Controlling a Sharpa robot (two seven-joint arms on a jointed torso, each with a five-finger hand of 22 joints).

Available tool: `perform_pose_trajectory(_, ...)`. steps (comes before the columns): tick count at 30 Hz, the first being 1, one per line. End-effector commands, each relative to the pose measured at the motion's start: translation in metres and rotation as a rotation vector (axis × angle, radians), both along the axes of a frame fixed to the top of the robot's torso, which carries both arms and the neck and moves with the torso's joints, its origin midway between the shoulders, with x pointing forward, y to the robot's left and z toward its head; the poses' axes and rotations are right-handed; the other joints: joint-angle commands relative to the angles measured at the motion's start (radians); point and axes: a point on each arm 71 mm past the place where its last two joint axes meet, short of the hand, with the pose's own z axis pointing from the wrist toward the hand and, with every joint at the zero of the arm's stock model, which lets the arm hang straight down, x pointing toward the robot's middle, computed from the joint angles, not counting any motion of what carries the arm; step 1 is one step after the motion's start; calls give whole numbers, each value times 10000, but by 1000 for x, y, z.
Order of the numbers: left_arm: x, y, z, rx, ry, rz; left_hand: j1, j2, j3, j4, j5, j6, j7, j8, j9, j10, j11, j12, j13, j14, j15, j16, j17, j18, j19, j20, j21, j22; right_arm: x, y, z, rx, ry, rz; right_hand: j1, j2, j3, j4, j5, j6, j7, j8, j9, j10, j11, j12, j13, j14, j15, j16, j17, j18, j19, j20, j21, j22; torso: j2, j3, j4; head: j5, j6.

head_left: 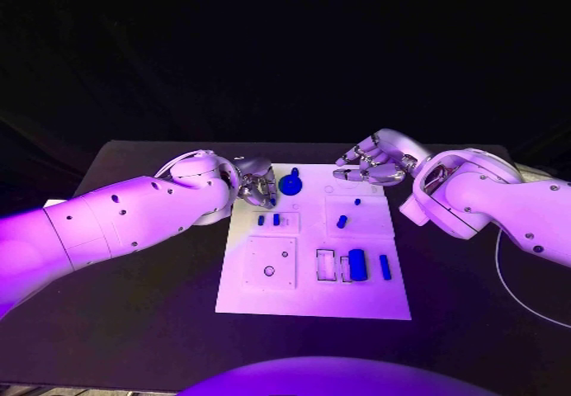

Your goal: Assemble the parts on the task board

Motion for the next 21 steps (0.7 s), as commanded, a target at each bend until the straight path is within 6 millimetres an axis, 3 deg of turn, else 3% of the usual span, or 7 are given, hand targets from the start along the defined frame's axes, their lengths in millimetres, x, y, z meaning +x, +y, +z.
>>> perform_pose_trajectory(1,0,0,-3,251,54,-37,-148,-10,117,-15,19,-88,73,-115,-52,-44,99,-130,-22,186,50,72,-2,-124,-13,31,33,22,-1,2,-1,-51,27,160,62,2,-63,-20,34,46,1,44,15,-72,1,39,12,520,-8,-37,72,103,-59,17,-30,10,-2,-2,6,-5,-7)
perform_pose_trajectory(8,0,1,-4,300,18,-26,-278,-127,184,-56,10,-319,192,-334,-141,-183,200,-310,-41,166,133,79,-73,-129,-30,92,31,44,-1,1,-1,-69,50,164,65,4,-68,-19,35,47,0,45,15,-75,1,33,7,521,-8,-37,72,103,-60,16,-31,9,-2,-6,2,-12,-12)
perform_pose_trajectory(12,1,2,-3,262,-23,-2,-393,-284,226,-80,14,-812,269,-602,-239,-397,292,-394,-80,143,210,74,-147,-127,-50,157,3,38,-1,1,-1,-71,46,149,74,10,-82,-14,37,51,0,46,15,-85,0,14,-10,521,-9,-37,73,104,-61,16,-33,5,-5,-6,5,-14,-21)
perform_pose_trajectory(21,2,6,-2,67,-293,155,-503,-488,335,-168,14,-1590,341,-599,-236,-1115,428,-404,-136,68,315,13,-380,-70,-161,272,-258,-149,1,-3,-1,-106,49,30,124,10,-105,-23,40,19,7,29,8,-206,4,-219,-181,512,-7,-70,36,117,-95,16,-64,-57,-8,-11,-1,-22,-21)
